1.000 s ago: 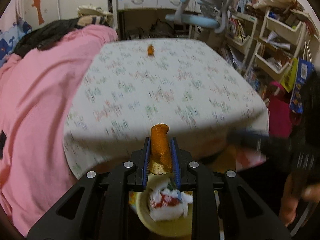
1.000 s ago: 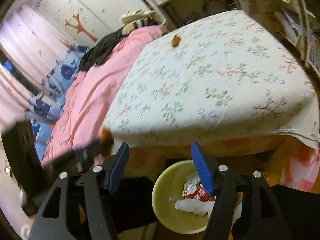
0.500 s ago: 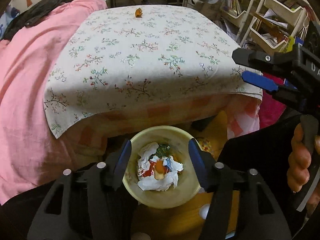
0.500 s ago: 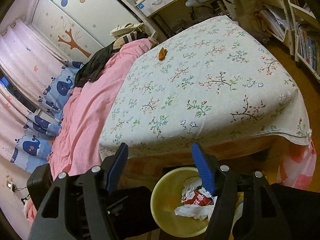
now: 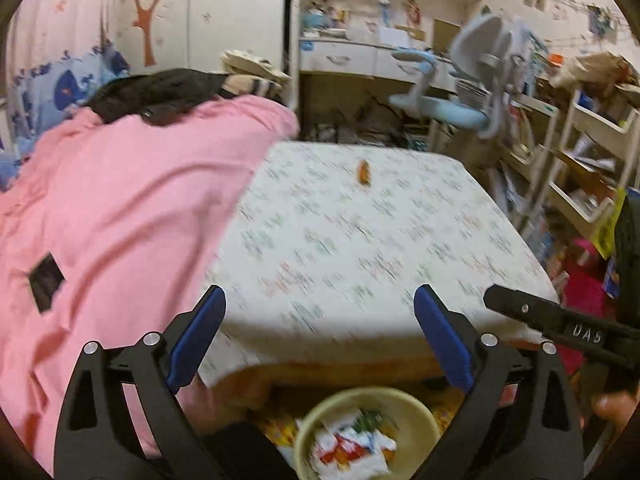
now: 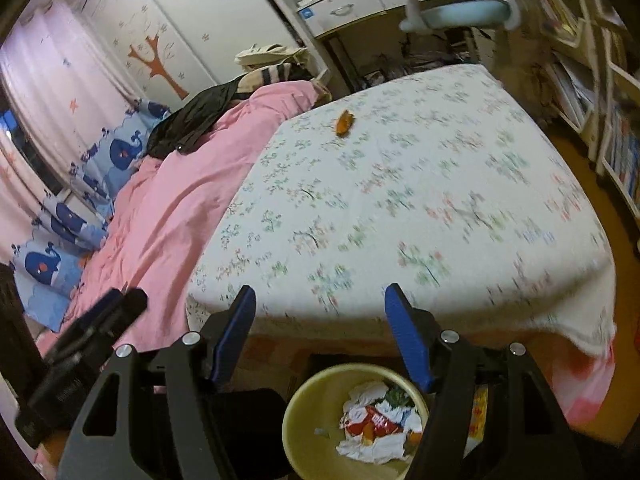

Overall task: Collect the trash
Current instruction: 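Reach the right tool to the last orange roll piece and grasp it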

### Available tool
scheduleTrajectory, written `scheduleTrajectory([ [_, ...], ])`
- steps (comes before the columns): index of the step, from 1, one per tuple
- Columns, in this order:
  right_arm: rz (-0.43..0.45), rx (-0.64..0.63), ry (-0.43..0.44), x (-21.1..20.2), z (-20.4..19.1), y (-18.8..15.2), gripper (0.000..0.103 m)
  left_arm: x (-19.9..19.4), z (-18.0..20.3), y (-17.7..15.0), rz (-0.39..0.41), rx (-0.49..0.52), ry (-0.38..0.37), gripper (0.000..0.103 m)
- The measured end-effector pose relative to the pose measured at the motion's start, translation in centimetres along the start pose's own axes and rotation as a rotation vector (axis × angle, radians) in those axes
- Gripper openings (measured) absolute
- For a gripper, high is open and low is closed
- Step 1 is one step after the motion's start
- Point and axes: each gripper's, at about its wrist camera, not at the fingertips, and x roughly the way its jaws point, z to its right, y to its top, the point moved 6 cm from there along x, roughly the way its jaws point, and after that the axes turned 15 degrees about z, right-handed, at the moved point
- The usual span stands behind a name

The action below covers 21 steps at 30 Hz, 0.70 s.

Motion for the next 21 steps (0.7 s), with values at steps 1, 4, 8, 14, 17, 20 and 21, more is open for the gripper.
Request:
scheduleTrajectory([
  [1,-0.001,-0.016,0.0,1.0,-0.4,0.8,0.065,0.4,-0.4,0.6,0.013,0.004,0.021,0.092],
  [4,-0.001,-0.07,0.001,3.9,-1.5,2.9,0.065,1.0,-1.6,1.3,0.035,-0.019,0.051,0.092],
  [8,-0.027,-0.14,-0.014,9.1,-2.0,5.5,0.065,1.9,-2.0,0.4,-0.006,-0.045,0.056,0.092],
  [14,-0.093,-0.137,-0.07,18.8,-1.0,8.6,0.057,2.4,-0.6,-0.1,-0.041,-0.028,-0.007,0.092],
  [17,-0.116,-0.089,-0.098,23.2,-0.2,9.7,0.053,2.3,-0.5,0.0,-0.046,-0.022,-0.027,0.092],
  [20,-0.112,-0.098,-0.147,26.7,0.5,10.9,0.05,2.3,-0.6,0.0,-0.051,-0.036,-0.05,0.092],
  [21,-0.111,-0.107,-0.16,27.3,0.5,11.1,0.049,2.3,-0.6,0.1,-0.056,-0.042,-0.056,0.092],
])
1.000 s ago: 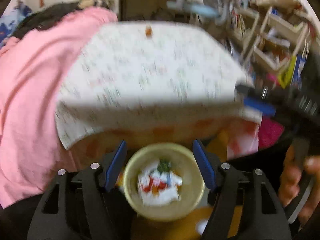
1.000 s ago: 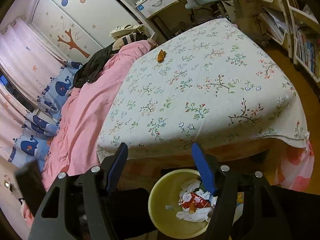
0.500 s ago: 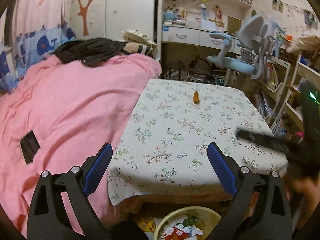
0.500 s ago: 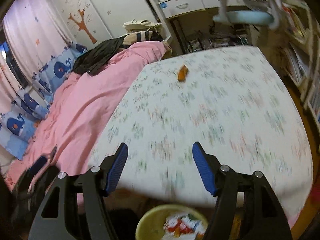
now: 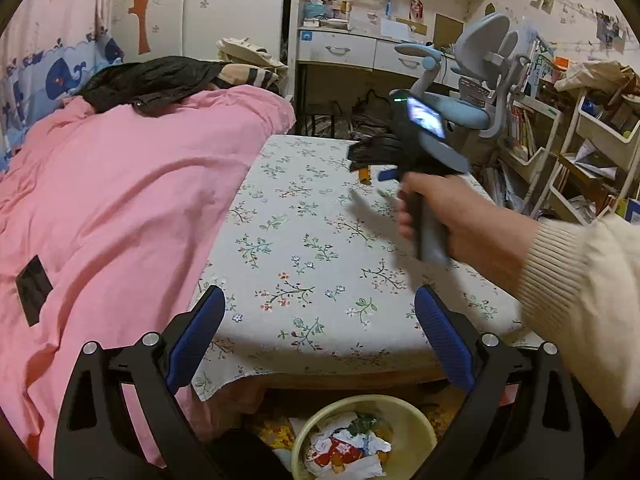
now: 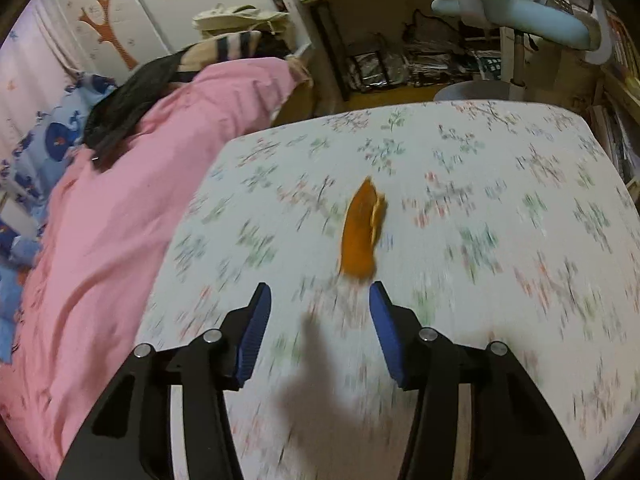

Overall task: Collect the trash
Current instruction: 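Reach the right tool to the last orange roll piece and grasp it, then carry the roll piece to the bucket and open the right tool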

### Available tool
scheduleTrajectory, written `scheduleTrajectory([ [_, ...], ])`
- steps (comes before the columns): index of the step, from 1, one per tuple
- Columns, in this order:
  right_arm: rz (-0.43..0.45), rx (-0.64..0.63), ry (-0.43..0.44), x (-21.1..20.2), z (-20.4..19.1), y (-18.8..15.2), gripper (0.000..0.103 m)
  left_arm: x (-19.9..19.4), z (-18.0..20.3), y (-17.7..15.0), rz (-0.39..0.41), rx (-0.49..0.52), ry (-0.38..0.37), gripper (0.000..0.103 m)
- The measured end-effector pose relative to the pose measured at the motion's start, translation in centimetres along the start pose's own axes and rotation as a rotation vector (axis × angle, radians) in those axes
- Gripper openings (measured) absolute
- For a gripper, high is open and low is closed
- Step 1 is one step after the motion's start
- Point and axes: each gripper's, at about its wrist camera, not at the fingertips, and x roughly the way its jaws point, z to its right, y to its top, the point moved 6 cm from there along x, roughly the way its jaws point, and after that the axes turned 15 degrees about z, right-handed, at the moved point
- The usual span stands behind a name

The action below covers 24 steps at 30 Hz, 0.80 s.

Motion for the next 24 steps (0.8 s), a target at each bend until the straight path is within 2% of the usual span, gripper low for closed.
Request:
scheduleTrajectory([
  [5,-0.034,-0.083,-0.123,4.2,0.4,1.1,0.04,0.0,0.4,-0.2,-0.02,-0.002,-0.043,0.092],
  [8,-0.02,-0.111,-0.164,5.0,0.6,1.6,0.031,-0.2,0.7,-0.2,-0.015,0.016,-0.056,0.092],
  [9,-0.02,-0.118,-0.166,5.2,0.6,1.7,0.022,-0.3,0.8,-0.3,-0.015,0.024,-0.06,0.092],
  [10,-0.019,-0.127,-0.165,5.2,0.6,1.9,0.021,-0.3,0.9,-0.4,-0.017,0.03,-0.066,0.092],
  [13,-0.021,-0.143,-0.139,4.6,0.6,1.6,0.018,-0.3,1.4,-0.6,-0.026,0.046,-0.083,0.092],
  [16,-0.014,-0.097,-0.085,2.9,0.6,1.2,0.018,-0.4,1.1,-0.6,-0.023,0.045,-0.071,0.092],
  [24,0.056,-0.03,0.073,-8.5,0.6,-2.1,0.018,-0.6,-0.3,-0.7,-0.015,0.022,0.003,0.093],
])
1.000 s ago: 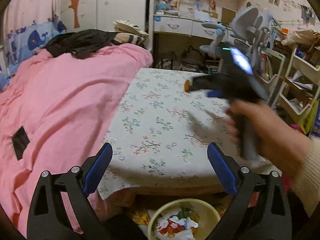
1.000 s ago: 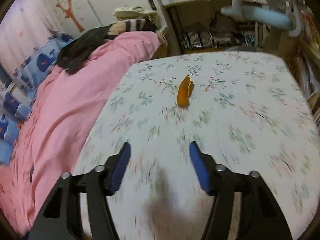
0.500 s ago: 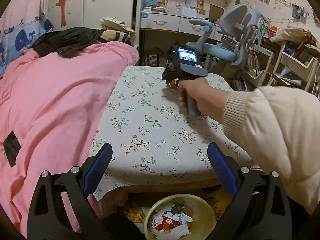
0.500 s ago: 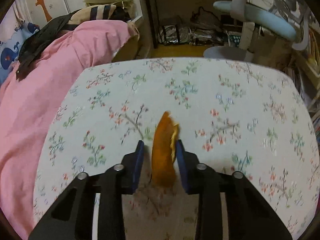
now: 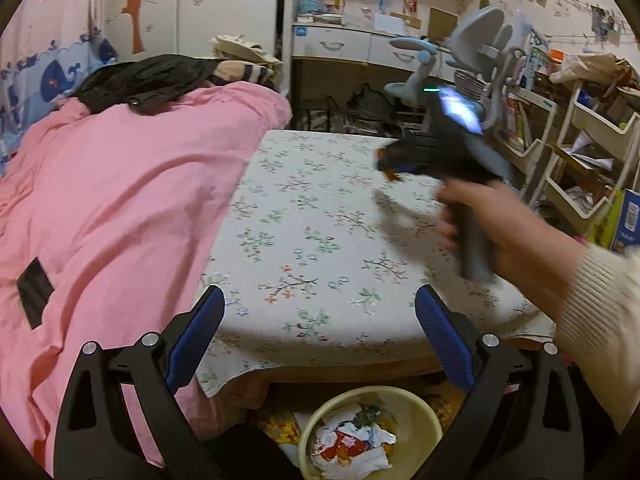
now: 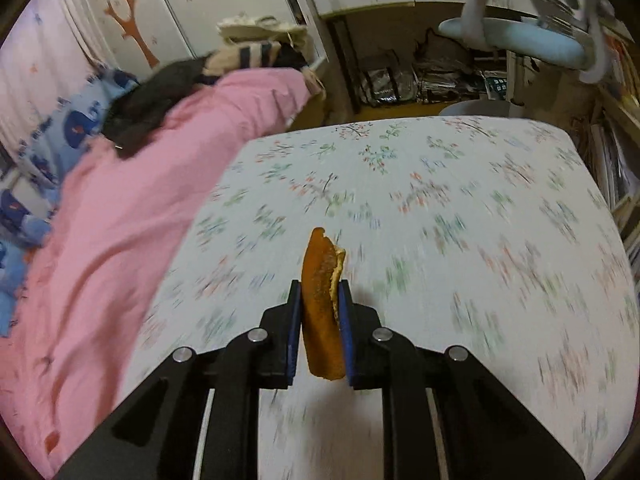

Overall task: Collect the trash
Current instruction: 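Carry the roll piece to the bucket and open the right tool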

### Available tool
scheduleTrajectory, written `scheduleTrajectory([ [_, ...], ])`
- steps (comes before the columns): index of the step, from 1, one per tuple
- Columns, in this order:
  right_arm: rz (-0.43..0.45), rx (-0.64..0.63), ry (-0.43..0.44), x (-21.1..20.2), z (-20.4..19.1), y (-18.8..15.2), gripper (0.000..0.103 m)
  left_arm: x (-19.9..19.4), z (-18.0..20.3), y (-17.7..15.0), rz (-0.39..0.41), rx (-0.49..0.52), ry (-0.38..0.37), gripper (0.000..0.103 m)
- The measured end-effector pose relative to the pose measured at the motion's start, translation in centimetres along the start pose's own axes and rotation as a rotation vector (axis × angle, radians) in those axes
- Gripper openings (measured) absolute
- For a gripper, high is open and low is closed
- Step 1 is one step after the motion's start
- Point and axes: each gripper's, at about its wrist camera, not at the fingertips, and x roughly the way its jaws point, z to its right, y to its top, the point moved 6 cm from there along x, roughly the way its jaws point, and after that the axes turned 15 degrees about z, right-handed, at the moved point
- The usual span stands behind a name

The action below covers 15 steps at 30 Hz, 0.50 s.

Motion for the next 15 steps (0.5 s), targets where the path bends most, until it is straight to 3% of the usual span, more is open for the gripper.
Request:
scheduleTrajectory([
  [5,0.072,0.04,0.062,-7.1,-0.4,-1.2,0.018,-0.2,0.2,-0.6,-0.009,-0.005,0.034,0.093],
  [15,0.226,0.002,0.153,-17.5,-3.1,-2.8,0.018,-1.8,1.8,0.1,0.072,0.068,0.077,0.094],
])
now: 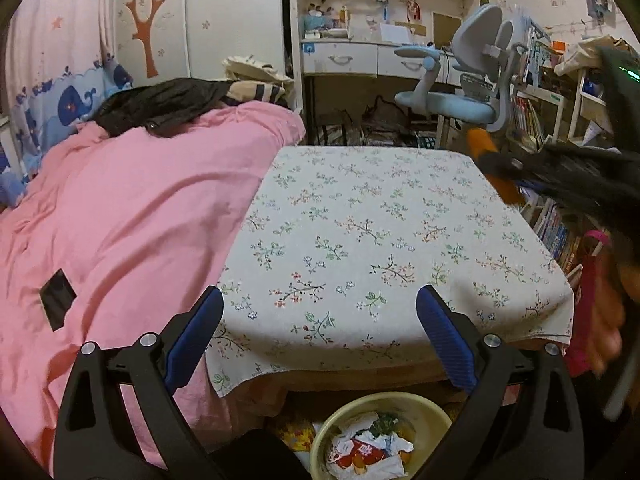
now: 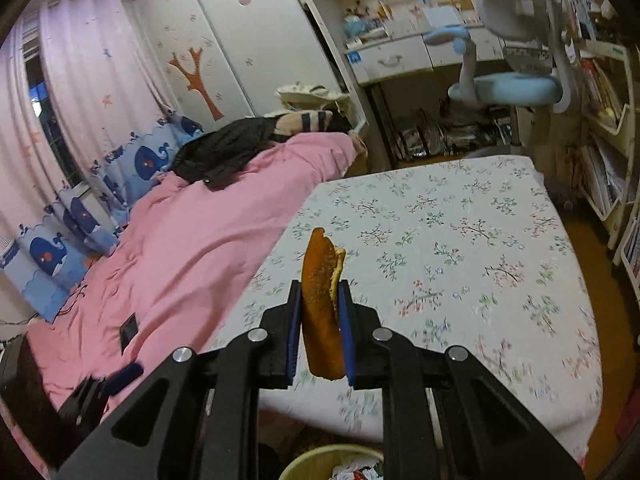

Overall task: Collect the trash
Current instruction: 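Carry the roll piece to the bucket and open the right tool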

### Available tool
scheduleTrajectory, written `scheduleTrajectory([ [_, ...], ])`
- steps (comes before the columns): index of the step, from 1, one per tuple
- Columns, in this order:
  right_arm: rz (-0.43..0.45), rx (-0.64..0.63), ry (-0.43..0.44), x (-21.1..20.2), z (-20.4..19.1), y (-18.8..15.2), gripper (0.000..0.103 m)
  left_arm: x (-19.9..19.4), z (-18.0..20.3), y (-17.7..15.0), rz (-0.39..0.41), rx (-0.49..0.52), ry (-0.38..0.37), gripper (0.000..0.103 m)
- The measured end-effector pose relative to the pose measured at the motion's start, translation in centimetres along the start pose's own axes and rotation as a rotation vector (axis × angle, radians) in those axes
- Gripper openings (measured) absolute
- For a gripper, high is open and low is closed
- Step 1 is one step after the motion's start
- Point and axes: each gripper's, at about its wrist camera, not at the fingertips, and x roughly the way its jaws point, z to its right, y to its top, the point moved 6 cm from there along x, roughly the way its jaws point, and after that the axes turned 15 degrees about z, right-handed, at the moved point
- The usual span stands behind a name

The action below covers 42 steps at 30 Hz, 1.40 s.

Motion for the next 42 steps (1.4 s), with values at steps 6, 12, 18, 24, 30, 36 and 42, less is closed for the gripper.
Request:
scheduleTrajectory([
  [6,0.016,0.015,0.022,-3.6,-0.9,-2.0,0.018,-1.9,0.3,0.7,0.029,0.002,0.019,0.094],
  [12,-0.016,0.019,0.055,-5.9,-2.3,-4.5,0.018,-4.3,0.7,0.6,0.039,0.013,0.022,0.095],
  [18,-0.108,0.027,0.06,-6.8,-3.0,-8.8,0.018,-6.8,0.7,0.6,0.051,0.012,0.029,0.095],
  [24,-0.291,0.006,0.047,-6.0,-3.6,-14.0,0.022,-9.0,0.1,1.4,0.073,0.015,0.044,0.095],
  [30,-0.295,-0.012,0.001,-6.1,-3.2,-14.4,0.053,-11.1,0.0,2.6,0.108,0.023,0.057,0.096],
  [36,-0.163,-0.04,-0.089,-7.9,-1.9,-11.8,0.069,-12.6,0.8,3.4,0.127,0.042,0.049,0.096],
  [42,0.074,-0.162,-0.241,-9.6,-1.2,-6.2,0.093,-13.7,1.9,4.3,0.146,0.052,0.038,0.096],
])
